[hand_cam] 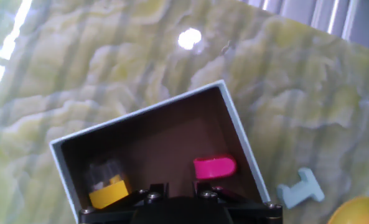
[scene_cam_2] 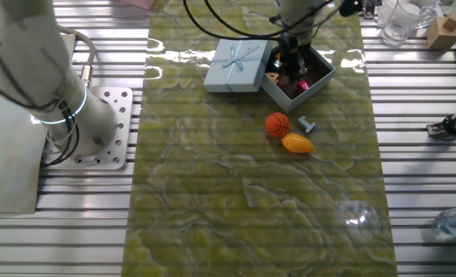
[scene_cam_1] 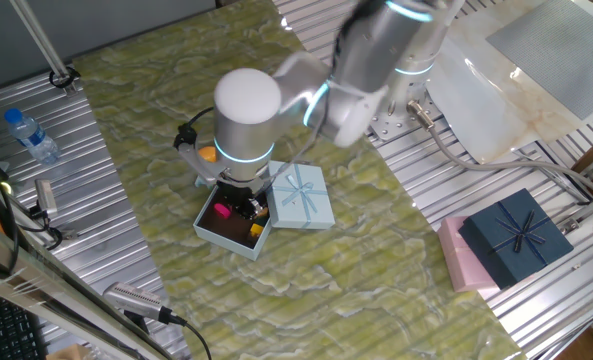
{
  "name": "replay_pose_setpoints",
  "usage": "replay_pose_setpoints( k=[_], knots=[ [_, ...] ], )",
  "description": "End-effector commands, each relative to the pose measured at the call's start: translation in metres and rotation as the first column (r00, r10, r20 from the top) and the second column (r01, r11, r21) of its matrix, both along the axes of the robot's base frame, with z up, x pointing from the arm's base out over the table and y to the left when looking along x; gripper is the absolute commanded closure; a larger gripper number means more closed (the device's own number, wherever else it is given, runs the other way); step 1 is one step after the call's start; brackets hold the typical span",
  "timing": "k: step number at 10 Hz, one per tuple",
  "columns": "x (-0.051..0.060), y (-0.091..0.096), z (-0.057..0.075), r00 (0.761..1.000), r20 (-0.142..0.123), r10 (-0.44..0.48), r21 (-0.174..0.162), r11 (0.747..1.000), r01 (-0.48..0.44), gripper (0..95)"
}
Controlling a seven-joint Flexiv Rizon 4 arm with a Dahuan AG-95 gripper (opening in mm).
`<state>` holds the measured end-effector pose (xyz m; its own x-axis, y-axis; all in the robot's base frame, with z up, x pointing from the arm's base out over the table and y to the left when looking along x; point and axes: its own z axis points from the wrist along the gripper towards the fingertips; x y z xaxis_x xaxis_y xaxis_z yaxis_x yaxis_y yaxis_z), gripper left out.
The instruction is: Take everything out of the gift box
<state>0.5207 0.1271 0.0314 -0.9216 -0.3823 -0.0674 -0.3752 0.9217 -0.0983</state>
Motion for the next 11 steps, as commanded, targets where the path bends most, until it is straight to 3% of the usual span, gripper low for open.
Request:
replay_pose_setpoints(
  k=[1, 2, 3, 4, 5, 6, 8, 10, 11],
  knots=[
    [-0.0004, -0.0022, 0.0033, 0.985, -0.020, 0.173, -0.127, 0.977, -0.174, 76.0],
    [-0.0004, -0.0022, 0.0033, 0.985, -0.034, 0.167, -0.152, 0.974, -0.170, 76.0],
    [-0.0004, -0.0022, 0.0033, 0.989, -0.036, 0.141, -0.128, 0.981, -0.144, 76.0],
    [-0.0004, -0.0022, 0.0033, 0.994, -0.027, 0.106, -0.130, 0.986, -0.109, 76.0],
    [-0.0004, -0.0022, 0.0033, 0.999, 0.009, 0.049, -0.150, 0.988, -0.047, 76.0],
    [-0.0004, -0.0022, 0.0033, 0.998, 0.042, 0.037, -0.147, 0.989, -0.031, 76.0],
    [-0.0004, -0.0022, 0.0033, 0.974, 0.040, 0.223, -0.181, 0.960, -0.212, 76.0],
    [-0.0004, -0.0022, 0.0033, 0.958, 0.028, 0.286, -0.208, 0.939, -0.275, 76.0],
    [-0.0004, -0.0022, 0.0033, 0.938, 0.024, 0.345, -0.218, 0.918, -0.332, 76.0]
  ],
)
